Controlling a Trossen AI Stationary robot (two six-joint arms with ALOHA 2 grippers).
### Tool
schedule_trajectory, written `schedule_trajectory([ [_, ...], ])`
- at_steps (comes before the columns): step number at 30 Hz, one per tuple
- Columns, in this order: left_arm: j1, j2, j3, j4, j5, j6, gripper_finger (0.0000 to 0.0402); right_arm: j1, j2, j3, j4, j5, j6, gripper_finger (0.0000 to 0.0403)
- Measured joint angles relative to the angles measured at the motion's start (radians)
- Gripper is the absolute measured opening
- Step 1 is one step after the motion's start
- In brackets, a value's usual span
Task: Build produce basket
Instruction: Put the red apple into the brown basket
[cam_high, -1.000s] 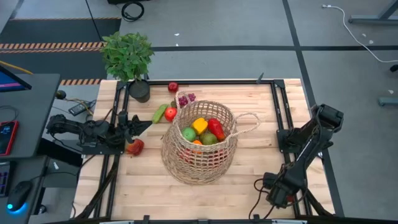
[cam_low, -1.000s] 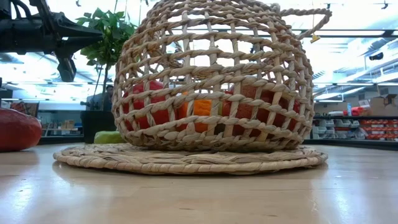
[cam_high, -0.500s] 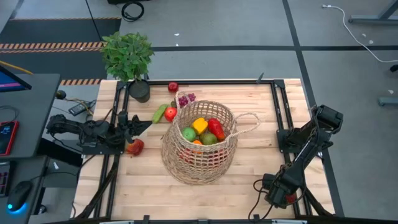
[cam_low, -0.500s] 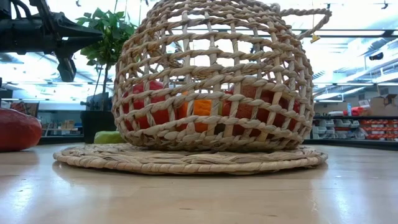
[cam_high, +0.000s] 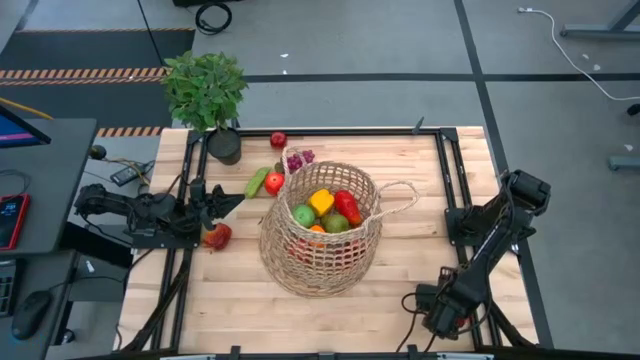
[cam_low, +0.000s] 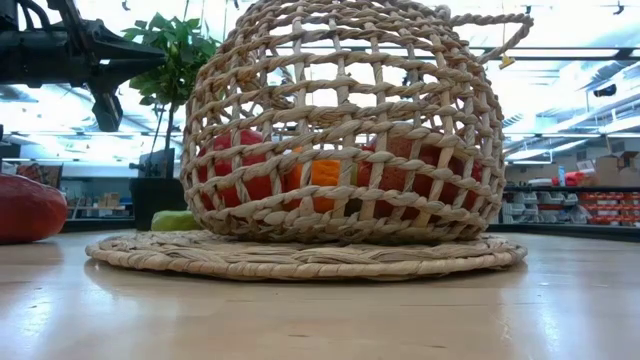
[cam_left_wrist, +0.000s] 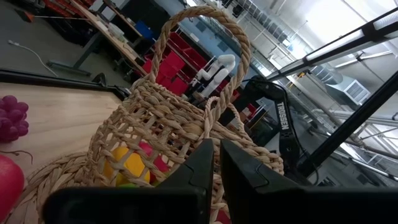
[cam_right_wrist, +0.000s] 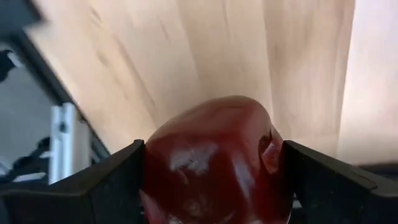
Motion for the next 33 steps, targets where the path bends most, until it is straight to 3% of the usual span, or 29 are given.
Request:
schedule_trajectory([
  [12,0.000,0.000,0.000,0.000,0.000,0.000,0.0032,-0.093,-0.009,0.187,-0.017,0.173,-0.193,0.0368],
  [20,0.000,0.000,0.000,0.000,0.000,0.000,0.0036,-0.175,-0.147,0.258,-0.001,0.292,-0.261,0.0368],
  [26,0.000,0.000,0.000,0.000,0.000,0.000,0.0034,-0.252,-0.311,0.269,0.148,0.362,-0.336,0.0368],
  [33,0.000,0.000,0.000,0.000,0.000,0.000,0.0034,-0.408,-0.435,0.271,0.413,0.347,-0.448,0.0368],
])
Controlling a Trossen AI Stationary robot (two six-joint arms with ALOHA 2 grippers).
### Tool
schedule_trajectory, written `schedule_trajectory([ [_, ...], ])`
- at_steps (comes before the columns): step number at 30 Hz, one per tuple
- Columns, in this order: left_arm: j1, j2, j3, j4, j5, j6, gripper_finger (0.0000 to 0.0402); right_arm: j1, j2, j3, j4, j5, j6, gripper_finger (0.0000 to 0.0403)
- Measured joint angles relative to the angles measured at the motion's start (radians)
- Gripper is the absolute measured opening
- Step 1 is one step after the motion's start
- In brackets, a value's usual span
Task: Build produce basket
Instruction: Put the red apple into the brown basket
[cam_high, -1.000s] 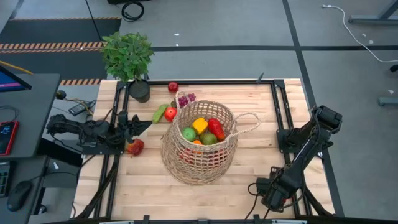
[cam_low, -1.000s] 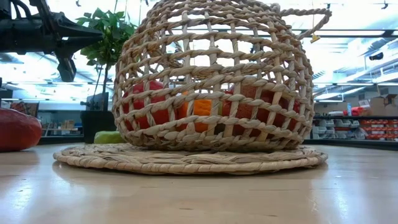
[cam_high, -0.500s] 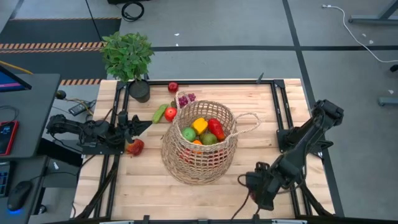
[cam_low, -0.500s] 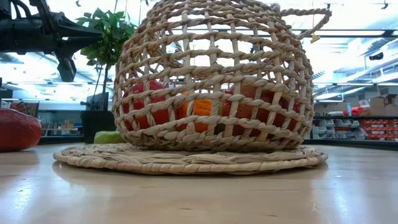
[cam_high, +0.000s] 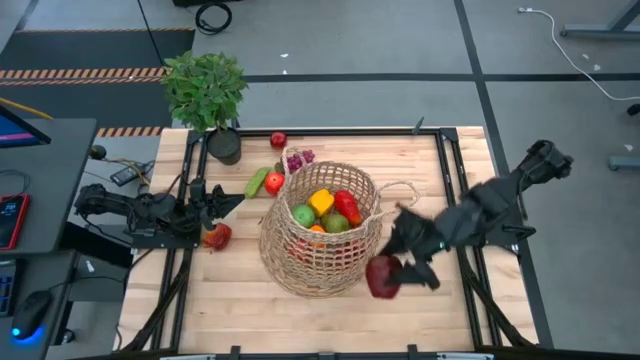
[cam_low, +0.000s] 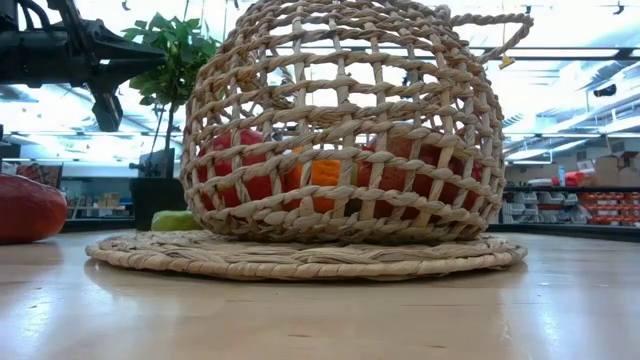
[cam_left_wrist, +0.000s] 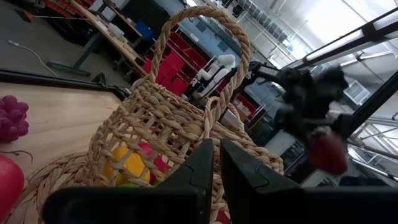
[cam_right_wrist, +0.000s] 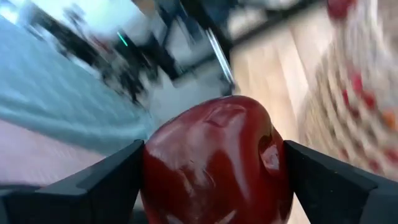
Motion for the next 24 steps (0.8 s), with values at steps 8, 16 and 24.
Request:
schedule_trajectory([
  [8,0.000,0.000,0.000,0.000,0.000,0.000,0.0035,-0.196,-0.038,0.000,0.361,-0.120,-0.073,0.0368],
  [16,0.000,0.000,0.000,0.000,0.000,0.000,0.0035,-0.379,-0.027,0.000,0.697,-0.104,-0.085,0.0368],
  [24,0.000,0.000,0.000,0.000,0.000,0.000,0.0035,-0.471,-0.004,0.000,0.897,-0.015,-0.137,0.0368],
])
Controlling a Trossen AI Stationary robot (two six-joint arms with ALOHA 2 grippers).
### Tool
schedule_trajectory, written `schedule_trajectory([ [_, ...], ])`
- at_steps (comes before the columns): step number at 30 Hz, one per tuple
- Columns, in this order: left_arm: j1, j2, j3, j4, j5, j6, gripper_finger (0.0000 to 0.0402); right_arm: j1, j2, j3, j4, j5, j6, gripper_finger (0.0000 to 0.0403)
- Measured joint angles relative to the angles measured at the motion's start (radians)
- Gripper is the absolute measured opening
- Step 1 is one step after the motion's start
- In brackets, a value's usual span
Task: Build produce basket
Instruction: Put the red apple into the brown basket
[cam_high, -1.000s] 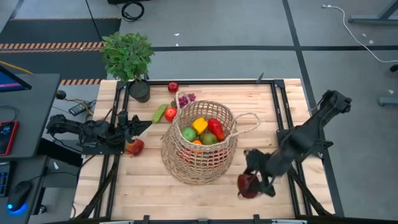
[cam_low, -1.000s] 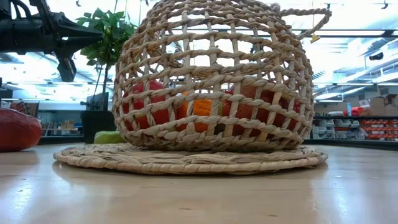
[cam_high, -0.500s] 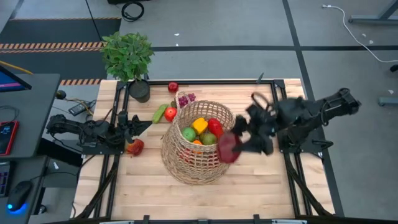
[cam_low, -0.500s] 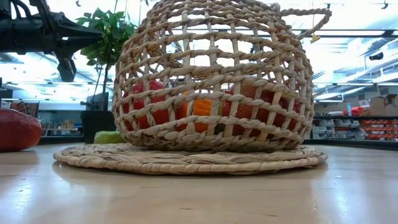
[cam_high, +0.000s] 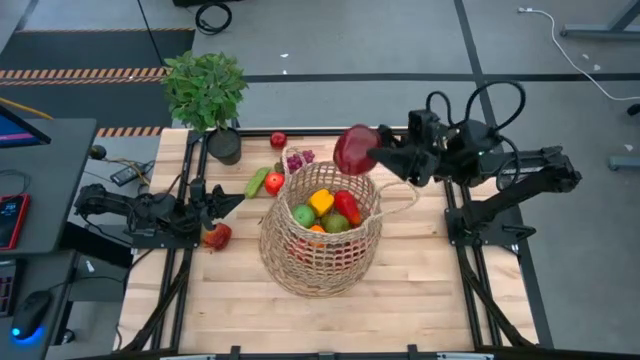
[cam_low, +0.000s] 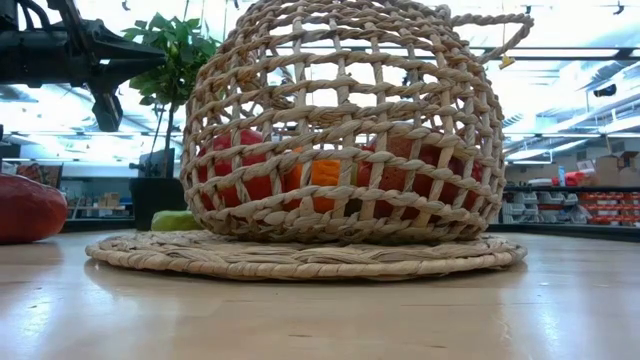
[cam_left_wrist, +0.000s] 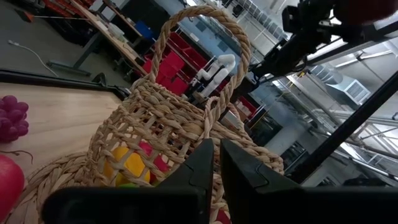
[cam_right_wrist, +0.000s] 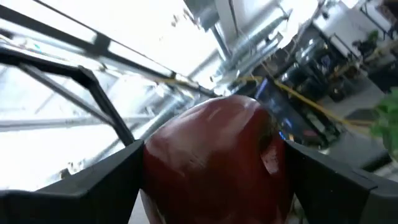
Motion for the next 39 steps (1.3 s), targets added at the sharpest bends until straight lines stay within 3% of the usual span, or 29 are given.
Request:
schedule_trajectory([
  [7,0.000,0.000,0.000,0.000,0.000,0.000,0.0036,-0.048,0.013,0.000,0.140,0.000,-0.025,0.0368],
  [18,0.000,0.000,0.000,0.000,0.000,0.000,0.0035,-0.191,0.009,0.000,0.097,-0.108,0.022,0.0368],
  [21,0.000,0.000,0.000,0.000,0.000,0.000,0.0035,-0.213,0.009,0.004,-0.015,-0.107,0.006,0.0368],
  [26,0.000,0.000,0.000,0.000,0.000,0.000,0.0035,-0.229,0.038,0.111,-0.358,-0.104,-0.070,0.0368],
  [34,0.000,0.000,0.000,0.001,0.000,0.000,0.0035,-0.224,0.191,0.398,-0.887,-0.074,-0.368,0.0368],
  [39,0.000,0.000,0.000,0.001,0.000,0.000,0.0032,-0.218,0.279,0.431,-1.016,-0.083,-0.605,0.0368],
])
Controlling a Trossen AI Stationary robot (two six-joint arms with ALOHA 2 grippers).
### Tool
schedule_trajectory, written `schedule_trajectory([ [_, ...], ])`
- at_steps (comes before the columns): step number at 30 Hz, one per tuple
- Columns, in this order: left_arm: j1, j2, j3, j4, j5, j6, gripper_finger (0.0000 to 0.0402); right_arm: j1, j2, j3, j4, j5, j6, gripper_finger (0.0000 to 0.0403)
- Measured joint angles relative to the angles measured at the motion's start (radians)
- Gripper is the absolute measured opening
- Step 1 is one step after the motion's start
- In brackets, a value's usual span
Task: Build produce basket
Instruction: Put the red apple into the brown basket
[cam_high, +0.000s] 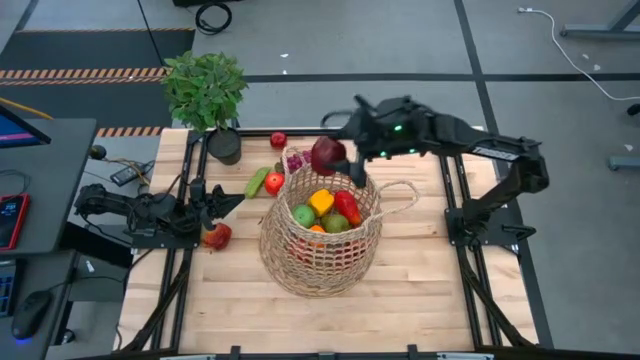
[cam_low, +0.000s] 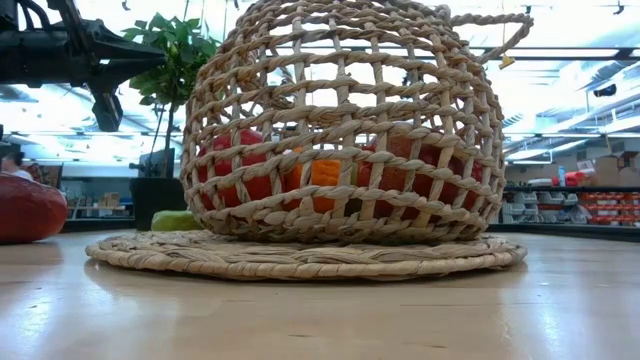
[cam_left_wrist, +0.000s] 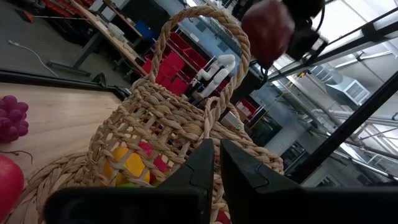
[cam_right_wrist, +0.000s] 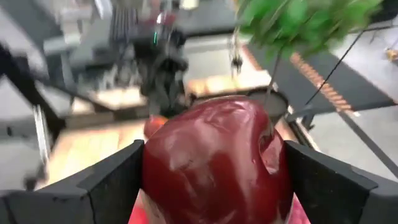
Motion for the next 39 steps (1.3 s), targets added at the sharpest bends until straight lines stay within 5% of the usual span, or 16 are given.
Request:
schedule_trajectory([
  [9,0.000,0.000,0.000,0.000,0.000,0.000,0.0036,-0.007,0.164,0.001,-0.129,-0.151,-0.045,0.0369],
  [25,0.000,0.000,0.000,0.000,0.000,0.000,0.0035,0.001,0.422,0.001,-0.206,-0.220,-0.043,0.0373],
  [39,0.000,0.000,0.000,-0.001,0.000,0.000,0.0036,-0.030,0.362,0.001,-0.274,-0.257,0.054,0.0398],
])
